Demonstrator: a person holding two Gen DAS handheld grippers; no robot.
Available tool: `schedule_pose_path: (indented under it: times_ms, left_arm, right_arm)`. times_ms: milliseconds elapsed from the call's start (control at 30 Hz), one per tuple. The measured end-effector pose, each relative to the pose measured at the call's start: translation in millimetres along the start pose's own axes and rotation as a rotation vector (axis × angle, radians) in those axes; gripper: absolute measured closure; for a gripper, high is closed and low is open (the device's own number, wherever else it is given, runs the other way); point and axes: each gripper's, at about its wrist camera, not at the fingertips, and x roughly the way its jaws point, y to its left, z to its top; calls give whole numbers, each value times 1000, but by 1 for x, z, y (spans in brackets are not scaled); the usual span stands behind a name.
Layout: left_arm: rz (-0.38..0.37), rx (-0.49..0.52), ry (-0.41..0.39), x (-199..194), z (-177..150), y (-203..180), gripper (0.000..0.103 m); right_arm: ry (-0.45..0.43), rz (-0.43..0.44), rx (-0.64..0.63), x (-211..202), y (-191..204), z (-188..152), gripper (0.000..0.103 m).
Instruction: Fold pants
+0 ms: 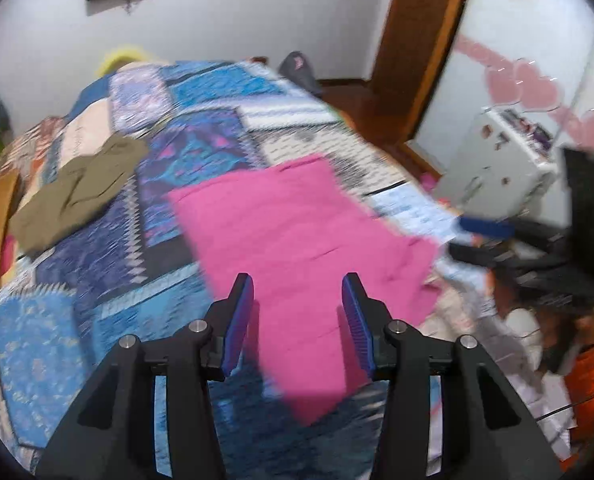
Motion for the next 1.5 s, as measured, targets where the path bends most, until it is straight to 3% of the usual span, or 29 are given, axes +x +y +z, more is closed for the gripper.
schedule_pose_path:
  times_ms: [133, 433, 667, 833, 1033, 1200, 1300, 1500]
  left_arm:
    - [53, -23, 42, 13, -23, 23, 56]
    - [41, -60, 12, 15, -49, 21, 55]
    - [20, -48, 23, 9, -53, 16, 55]
    - [56, -24, 12, 2, -33, 24, 55]
    - [99, 4, 4, 17, 20, 47, 55]
    - [41, 20, 38, 59, 68, 62, 55]
    - [50, 50, 68, 89, 88, 68, 54]
    - [-37, 17, 181, 159, 115, 91, 49]
  right_arm:
    - [-19, 15, -26, -3, 15, 6, 49]
    - [44, 9, -84, 30, 45, 3, 49]
    - [115, 8, -66, 47, 32, -19, 47]
    - [108, 0, -61, 45, 25, -19, 47]
    - [110, 14, -56, 48, 14, -17, 47]
    - [134, 35, -50, 58, -1, -9, 47]
    - [143, 44, -39, 64, -9, -5, 47]
    - [156, 77, -41, 69, -16, 0, 47]
